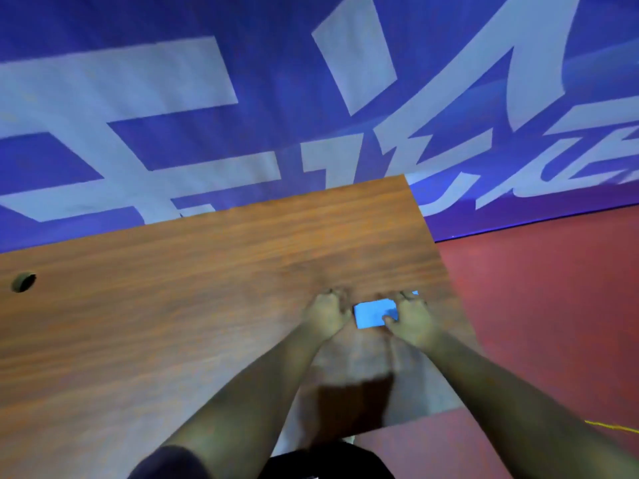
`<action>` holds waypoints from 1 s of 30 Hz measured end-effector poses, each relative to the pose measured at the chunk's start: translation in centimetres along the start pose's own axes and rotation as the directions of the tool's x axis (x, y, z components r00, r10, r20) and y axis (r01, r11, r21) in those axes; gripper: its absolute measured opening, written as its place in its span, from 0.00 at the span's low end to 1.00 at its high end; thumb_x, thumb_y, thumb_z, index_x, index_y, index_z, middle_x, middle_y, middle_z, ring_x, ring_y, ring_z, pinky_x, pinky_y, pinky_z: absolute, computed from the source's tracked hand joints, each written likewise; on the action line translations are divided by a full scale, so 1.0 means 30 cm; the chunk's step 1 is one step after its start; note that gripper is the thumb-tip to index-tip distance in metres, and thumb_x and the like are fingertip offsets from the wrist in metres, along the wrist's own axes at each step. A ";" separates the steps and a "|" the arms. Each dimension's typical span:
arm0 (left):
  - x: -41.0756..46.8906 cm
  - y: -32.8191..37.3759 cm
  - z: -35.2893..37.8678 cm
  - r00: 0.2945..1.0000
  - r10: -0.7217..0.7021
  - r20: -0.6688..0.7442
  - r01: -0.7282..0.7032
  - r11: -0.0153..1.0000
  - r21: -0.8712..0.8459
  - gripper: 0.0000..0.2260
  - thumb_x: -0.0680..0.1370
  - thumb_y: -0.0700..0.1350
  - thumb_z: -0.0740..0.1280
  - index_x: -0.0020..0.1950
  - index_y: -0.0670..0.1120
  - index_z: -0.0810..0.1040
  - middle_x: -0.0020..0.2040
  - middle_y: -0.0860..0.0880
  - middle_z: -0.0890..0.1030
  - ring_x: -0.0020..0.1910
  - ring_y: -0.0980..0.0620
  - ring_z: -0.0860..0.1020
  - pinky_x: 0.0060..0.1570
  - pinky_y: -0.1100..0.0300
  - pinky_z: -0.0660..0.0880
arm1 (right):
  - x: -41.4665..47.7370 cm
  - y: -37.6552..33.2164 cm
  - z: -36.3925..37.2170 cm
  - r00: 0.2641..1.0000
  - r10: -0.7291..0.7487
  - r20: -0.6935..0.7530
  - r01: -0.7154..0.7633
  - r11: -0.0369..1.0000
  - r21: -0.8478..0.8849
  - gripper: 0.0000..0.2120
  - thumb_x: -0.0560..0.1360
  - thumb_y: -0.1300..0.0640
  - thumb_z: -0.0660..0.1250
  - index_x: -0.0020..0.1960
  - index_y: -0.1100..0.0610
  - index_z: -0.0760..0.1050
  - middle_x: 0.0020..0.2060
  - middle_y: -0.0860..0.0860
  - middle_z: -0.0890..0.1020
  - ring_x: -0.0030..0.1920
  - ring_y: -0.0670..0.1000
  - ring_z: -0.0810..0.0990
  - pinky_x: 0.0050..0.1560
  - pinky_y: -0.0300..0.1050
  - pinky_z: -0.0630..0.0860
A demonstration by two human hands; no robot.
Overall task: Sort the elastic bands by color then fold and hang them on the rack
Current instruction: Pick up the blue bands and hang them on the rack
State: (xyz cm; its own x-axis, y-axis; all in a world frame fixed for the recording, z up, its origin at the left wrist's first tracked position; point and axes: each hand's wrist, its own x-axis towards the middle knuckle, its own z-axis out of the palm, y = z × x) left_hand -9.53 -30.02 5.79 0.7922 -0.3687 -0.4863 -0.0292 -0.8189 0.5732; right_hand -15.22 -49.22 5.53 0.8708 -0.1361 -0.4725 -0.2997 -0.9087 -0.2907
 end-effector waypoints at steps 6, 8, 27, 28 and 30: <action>0.095 -0.005 0.139 0.999 -0.025 0.022 0.026 0.998 -0.065 0.23 0.74 0.43 0.68 0.69 0.44 0.74 0.63 0.40 0.77 0.61 0.43 0.77 0.62 0.56 0.72 | 0.092 0.030 0.118 0.993 -0.113 0.040 0.113 0.994 -0.008 0.27 0.74 0.50 0.67 0.72 0.52 0.68 0.67 0.51 0.72 0.69 0.56 0.67 0.67 0.49 0.66; 0.120 -0.013 0.167 1.000 -0.004 0.021 0.005 0.998 -0.066 0.22 0.73 0.41 0.69 0.68 0.44 0.75 0.65 0.41 0.76 0.65 0.45 0.74 0.65 0.60 0.67 | 0.119 0.033 0.154 0.987 -0.153 0.046 0.155 0.988 -0.027 0.27 0.74 0.50 0.66 0.72 0.52 0.69 0.67 0.51 0.71 0.69 0.55 0.66 0.68 0.49 0.64; 0.125 -0.107 0.273 0.978 0.167 -0.129 -0.190 0.962 -0.196 0.14 0.72 0.37 0.71 0.56 0.48 0.79 0.51 0.51 0.72 0.53 0.51 0.75 0.58 0.60 0.71 | 0.129 0.101 0.229 0.946 -0.249 -0.206 0.259 0.966 0.021 0.15 0.71 0.50 0.67 0.57 0.48 0.81 0.53 0.49 0.76 0.57 0.53 0.73 0.58 0.51 0.66; 0.125 -0.108 0.277 0.981 0.154 -0.120 -0.177 0.962 -0.206 0.14 0.72 0.38 0.71 0.55 0.49 0.79 0.52 0.50 0.73 0.54 0.51 0.75 0.59 0.59 0.71 | 0.125 0.104 0.236 0.937 -0.265 -0.228 0.276 0.961 0.018 0.14 0.71 0.51 0.68 0.56 0.49 0.82 0.51 0.49 0.76 0.56 0.53 0.74 0.57 0.51 0.67; 0.133 -0.108 0.282 0.985 0.134 -0.105 -0.154 0.964 -0.215 0.13 0.72 0.39 0.71 0.54 0.49 0.78 0.53 0.49 0.72 0.54 0.50 0.75 0.61 0.56 0.72 | 0.118 0.101 0.245 0.921 -0.289 -0.261 0.302 0.953 0.008 0.12 0.71 0.53 0.70 0.53 0.51 0.82 0.50 0.49 0.77 0.54 0.53 0.75 0.56 0.50 0.67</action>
State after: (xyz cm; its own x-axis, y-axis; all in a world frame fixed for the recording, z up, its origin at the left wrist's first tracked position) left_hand -11.43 -32.54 -3.58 0.8407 -0.4266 -0.3335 -0.0186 -0.6383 0.7696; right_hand -15.91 -49.55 -3.15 0.9904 0.0344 -0.1336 -0.0261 -0.9042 -0.4264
